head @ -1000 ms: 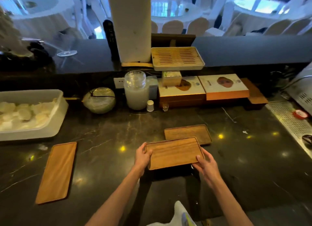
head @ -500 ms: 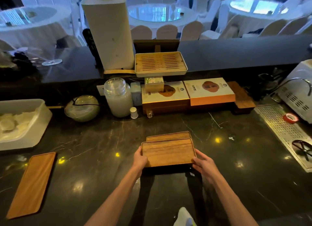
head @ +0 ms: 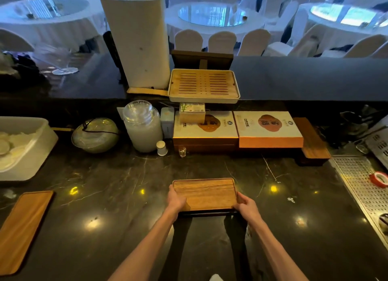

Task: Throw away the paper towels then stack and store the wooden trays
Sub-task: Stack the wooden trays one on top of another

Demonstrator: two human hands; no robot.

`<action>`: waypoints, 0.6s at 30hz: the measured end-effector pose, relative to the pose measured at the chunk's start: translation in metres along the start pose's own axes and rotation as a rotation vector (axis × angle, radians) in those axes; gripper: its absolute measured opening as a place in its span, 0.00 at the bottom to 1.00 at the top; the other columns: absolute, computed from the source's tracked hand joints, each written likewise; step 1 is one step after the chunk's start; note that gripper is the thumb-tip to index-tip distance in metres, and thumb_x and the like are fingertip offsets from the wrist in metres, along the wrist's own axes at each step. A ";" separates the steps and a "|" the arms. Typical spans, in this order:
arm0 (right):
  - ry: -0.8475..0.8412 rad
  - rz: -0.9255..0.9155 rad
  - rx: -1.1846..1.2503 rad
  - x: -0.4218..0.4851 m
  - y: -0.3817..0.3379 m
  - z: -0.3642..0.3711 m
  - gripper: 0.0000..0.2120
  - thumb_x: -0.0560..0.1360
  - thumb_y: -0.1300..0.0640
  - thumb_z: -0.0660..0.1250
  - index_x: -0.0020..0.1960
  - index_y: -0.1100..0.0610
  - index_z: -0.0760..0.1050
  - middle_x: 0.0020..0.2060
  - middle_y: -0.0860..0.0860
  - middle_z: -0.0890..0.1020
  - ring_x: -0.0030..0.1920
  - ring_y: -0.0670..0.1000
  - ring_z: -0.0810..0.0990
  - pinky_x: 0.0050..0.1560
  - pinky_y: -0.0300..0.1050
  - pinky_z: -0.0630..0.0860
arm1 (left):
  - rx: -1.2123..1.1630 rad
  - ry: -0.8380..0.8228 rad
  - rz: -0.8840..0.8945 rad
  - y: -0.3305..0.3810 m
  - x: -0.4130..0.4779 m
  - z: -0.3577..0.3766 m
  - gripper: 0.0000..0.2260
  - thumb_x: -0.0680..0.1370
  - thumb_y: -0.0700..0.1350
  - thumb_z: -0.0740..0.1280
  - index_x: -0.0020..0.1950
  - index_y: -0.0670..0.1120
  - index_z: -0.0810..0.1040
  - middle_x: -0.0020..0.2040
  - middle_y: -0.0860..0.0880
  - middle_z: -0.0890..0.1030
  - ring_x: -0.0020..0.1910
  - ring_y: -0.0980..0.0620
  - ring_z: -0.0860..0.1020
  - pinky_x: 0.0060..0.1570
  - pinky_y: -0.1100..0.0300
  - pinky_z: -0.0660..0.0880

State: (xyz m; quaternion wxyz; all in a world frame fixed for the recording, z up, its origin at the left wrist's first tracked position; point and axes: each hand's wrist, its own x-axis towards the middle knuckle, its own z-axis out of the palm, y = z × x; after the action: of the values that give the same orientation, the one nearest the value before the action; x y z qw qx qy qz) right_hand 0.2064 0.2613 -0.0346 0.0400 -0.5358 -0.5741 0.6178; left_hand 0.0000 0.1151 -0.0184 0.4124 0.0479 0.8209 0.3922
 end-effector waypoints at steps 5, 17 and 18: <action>0.069 -0.051 -0.147 0.003 0.011 0.001 0.27 0.76 0.63 0.67 0.73 0.50 0.66 0.61 0.55 0.79 0.63 0.56 0.75 0.65 0.54 0.73 | 0.008 -0.007 -0.014 -0.004 0.004 0.006 0.29 0.78 0.35 0.63 0.76 0.45 0.56 0.71 0.42 0.69 0.70 0.44 0.69 0.70 0.47 0.68; 0.157 -0.078 -0.001 0.001 0.013 0.013 0.21 0.78 0.64 0.63 0.71 0.58 0.68 0.55 0.49 0.82 0.48 0.41 0.79 0.39 0.31 0.77 | 0.137 0.164 0.054 -0.020 0.006 0.004 0.15 0.78 0.37 0.64 0.65 0.44 0.72 0.60 0.45 0.78 0.60 0.47 0.77 0.58 0.52 0.75; 0.175 -0.078 0.015 0.001 0.012 0.016 0.23 0.78 0.63 0.63 0.73 0.57 0.66 0.62 0.52 0.79 0.54 0.45 0.80 0.46 0.34 0.78 | 0.137 0.177 0.064 -0.020 0.006 0.003 0.15 0.78 0.37 0.64 0.65 0.44 0.72 0.60 0.45 0.79 0.60 0.47 0.77 0.57 0.53 0.75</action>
State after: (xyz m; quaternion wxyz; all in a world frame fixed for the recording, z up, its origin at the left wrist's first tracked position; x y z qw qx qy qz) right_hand 0.2018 0.2469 -0.0479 0.1180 -0.5646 -0.5839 0.5712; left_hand 0.0030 0.1058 -0.0367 0.3212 0.0673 0.8770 0.3509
